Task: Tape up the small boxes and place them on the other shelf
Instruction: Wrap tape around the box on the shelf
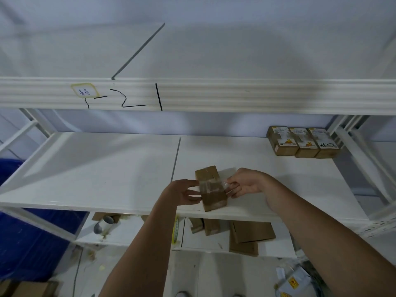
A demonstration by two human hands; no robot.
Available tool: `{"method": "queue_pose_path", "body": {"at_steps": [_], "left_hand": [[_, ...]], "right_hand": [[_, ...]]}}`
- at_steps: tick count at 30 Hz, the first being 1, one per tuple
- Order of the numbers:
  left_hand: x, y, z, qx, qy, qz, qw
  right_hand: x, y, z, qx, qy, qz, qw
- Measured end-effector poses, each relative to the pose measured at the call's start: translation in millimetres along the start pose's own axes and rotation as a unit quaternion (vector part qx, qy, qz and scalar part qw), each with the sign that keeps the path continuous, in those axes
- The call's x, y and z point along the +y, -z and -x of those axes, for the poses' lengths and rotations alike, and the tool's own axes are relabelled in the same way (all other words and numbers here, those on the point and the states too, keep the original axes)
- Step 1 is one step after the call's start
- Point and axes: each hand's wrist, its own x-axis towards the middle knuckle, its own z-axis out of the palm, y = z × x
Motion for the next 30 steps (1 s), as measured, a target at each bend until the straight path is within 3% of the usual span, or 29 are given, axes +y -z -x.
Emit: {"method": "queue_pose_path", "body": {"at_steps": [5, 8, 10, 13, 16, 18, 21, 25, 30], "left_hand": [[-2, -5, -8, -0.003, -0.01, -0.044, 0.999], [-1, -6, -8, 0.011, -0.019, -0.077, 0.997], [3, -7, -5, 0.004, -0.034, -0.08, 0.996], [10, -11, -1, -0.022, -0.04, -0.012, 0.999], [14, -21, 1, -0.053, -0.019, 0.115, 0.992], [12, -28, 2, -0.065, 0.012, 0.197, 0.978], [4, -37, -5, -0.071, 0.0, 0.217, 0.974], [-3, -40, -8, -0.064, 0.046, 0.319, 0.944], [-7, -49, -12, -0.044, -0.011, 0.311, 0.949]], "right_hand": [[12, 0, 3, 0.031, -0.002, -0.01, 0.999], [23, 3, 6, 0.117, 0.061, 0.023, 0.991], [24, 6, 11, 0.133, 0.1, -0.026, 0.986], [19, 8, 16, 0.055, 0.107, -0.199, 0.973], [13, 7, 8, 0.03, 0.104, -0.332, 0.937], [12, 4, 0, 0.042, 0.094, -0.377, 0.921], [14, -3, -10, 0.072, 0.07, -0.401, 0.91], [16, -17, -21, 0.073, 0.047, -0.505, 0.859], [14, -36, -38, 0.142, 0.063, -0.546, 0.823]]}}
